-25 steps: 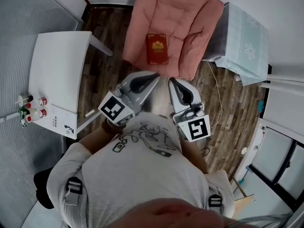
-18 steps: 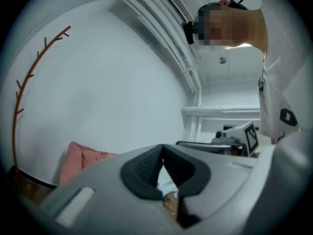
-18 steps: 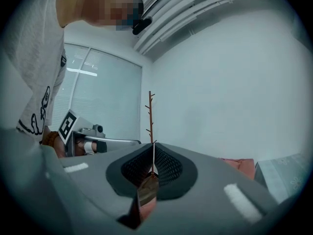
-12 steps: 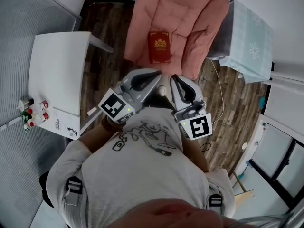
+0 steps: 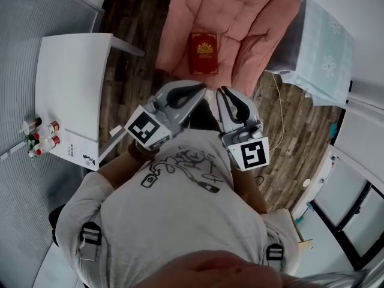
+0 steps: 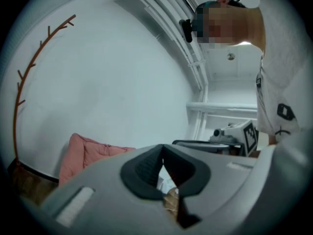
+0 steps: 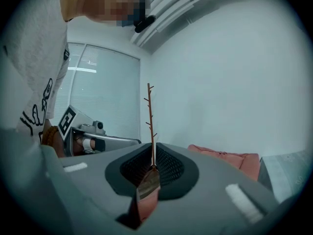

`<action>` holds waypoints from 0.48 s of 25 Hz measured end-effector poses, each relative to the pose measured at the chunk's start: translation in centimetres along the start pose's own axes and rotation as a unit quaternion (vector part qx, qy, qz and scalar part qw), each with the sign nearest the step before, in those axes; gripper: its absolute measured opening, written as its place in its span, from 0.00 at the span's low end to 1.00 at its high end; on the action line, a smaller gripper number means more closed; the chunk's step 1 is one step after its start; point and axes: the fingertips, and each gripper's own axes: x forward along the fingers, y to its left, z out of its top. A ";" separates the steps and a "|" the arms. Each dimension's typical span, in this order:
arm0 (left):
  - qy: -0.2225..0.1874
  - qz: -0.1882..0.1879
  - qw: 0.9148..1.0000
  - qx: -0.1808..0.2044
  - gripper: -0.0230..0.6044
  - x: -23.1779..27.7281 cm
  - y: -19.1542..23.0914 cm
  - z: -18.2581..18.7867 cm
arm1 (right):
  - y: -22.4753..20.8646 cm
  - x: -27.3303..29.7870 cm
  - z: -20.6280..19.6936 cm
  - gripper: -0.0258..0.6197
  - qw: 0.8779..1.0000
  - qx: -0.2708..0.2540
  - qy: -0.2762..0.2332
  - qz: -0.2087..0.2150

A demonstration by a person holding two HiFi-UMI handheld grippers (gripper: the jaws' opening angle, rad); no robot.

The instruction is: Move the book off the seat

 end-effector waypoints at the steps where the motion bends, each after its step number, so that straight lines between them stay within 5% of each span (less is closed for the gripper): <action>1: 0.002 0.004 1.000 -0.001 0.04 0.7 0.5 -0.3 | -0.8 0.3 -0.3 0.09 1.000 0.001 0.003 0.003; 12: 0.034 0.043 0.998 -0.024 0.12 8.8 6.4 -4.6 | -10.1 3.8 -5.2 0.14 0.998 0.008 0.039 0.040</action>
